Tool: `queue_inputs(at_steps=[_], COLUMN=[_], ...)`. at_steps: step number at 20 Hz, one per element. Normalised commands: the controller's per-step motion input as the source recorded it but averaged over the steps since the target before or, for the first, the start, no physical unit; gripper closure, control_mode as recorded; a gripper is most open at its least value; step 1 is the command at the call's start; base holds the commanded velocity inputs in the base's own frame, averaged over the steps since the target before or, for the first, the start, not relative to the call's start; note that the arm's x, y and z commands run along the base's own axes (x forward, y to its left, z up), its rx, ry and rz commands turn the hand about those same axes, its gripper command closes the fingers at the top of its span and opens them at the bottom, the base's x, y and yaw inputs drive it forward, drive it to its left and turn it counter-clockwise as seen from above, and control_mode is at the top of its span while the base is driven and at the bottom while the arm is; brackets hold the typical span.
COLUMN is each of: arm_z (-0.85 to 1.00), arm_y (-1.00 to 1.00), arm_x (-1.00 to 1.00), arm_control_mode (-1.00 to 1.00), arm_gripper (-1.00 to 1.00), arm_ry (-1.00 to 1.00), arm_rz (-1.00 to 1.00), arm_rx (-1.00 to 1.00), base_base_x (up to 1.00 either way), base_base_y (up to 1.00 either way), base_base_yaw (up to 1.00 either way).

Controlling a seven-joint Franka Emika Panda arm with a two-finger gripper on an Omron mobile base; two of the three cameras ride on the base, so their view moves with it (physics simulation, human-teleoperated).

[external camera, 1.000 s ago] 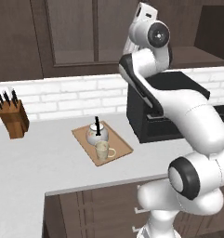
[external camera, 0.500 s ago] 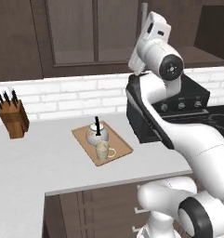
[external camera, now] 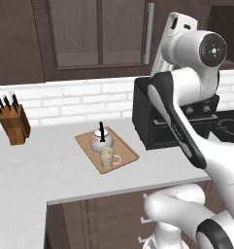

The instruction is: Pick the kettle from the counter and place it on the tray. Then pick the mug from the cabinet and place it on the tray. Then close the cabinet doors.

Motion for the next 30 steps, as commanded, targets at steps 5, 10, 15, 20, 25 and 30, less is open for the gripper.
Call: queue_inputs(at_steps=[5, 10, 15, 20, 25, 30], arm_z=[-0.04, 0.00, 0.00, -0.19, -0.45, -0.54], arm_y=[-0.46, -0.58, -0.73, -0.78, -0.79, -0.93], arm_x=[-0.49, -0.67, -0.78, -0.82, -0.33, -0.29], arm_control_mode=[-1.00, -1.00, -1.00, -1.00, -1.00, -1.00], arm_gripper=[1.00, 1.00, 1.00, 1.00, 1.00, 1.00], arm_ry=[0.00, 0.02, 0.05, 0.01, -0.05, -0.15], arm_rz=[0.11, 0.27, 0.29, 0.28, 0.09, 0.01], arm_rx=[-0.03, -0.05, -0.03, -0.03, -0.06, 0.02], base_base_x=[0.00, 0.00, 0.00, 0.00, 0.00, 0.00], base_base_y=[0.00, 0.00, 0.00, 0.00, 0.00, 0.00], base_base_yaw=[0.00, 0.00, 0.00, 0.00, 0.00, 0.00])
